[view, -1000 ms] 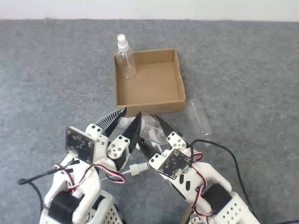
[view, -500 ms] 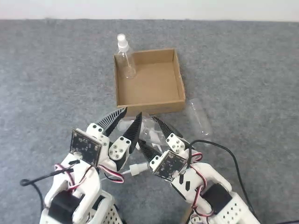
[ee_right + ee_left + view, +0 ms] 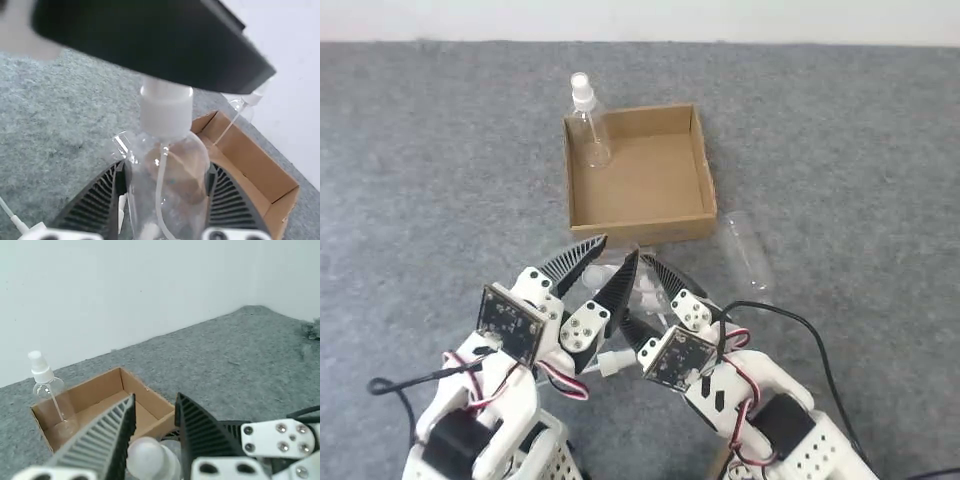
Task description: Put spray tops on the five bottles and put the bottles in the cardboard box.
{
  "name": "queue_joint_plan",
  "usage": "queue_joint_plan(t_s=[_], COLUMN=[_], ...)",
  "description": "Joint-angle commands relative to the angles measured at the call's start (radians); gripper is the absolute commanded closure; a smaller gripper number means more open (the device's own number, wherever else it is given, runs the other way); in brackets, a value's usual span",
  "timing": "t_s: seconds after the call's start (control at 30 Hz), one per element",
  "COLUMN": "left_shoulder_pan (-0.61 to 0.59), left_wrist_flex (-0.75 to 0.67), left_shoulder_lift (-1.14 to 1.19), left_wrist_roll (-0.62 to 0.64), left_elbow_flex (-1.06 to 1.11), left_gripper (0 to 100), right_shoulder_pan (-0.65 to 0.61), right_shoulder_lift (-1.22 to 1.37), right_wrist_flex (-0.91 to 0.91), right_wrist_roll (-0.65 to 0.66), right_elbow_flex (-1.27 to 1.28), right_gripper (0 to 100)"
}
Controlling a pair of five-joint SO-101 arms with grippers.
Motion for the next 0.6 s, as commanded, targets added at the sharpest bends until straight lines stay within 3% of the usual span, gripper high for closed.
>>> queue_joint_plan(t_s=[0.0,0.2,0.37,0.57], left_shoulder_pan=[0.002,0.0,-0.002,-0.048], left_wrist_flex=[0.008,0.008,0.049,0.11], left_shoulder_lift=[0.0,-0.002,-0.002,-0.002], left_wrist_roll=[-0.005,-0.005,0.006,0.048], left_elbow_flex=[-0.005,-0.01,-0.031,-0.113], left_gripper=[88,88,79,78], right_shoulder_pan=[-0.018,-0.018,-0.018,-0.018], right_shoulder_lift=[-0.025,-0.025,-0.025,-0.025], right_wrist_flex=[-0.001,-0.001,-0.001,-0.005], right_wrist_roll=[0.009,0.009,0.009,0.009], right_elbow_flex=[-0.02,-0.023,-0.023,-0.02], right_gripper=[89.8,89.8,89.8,89.8])
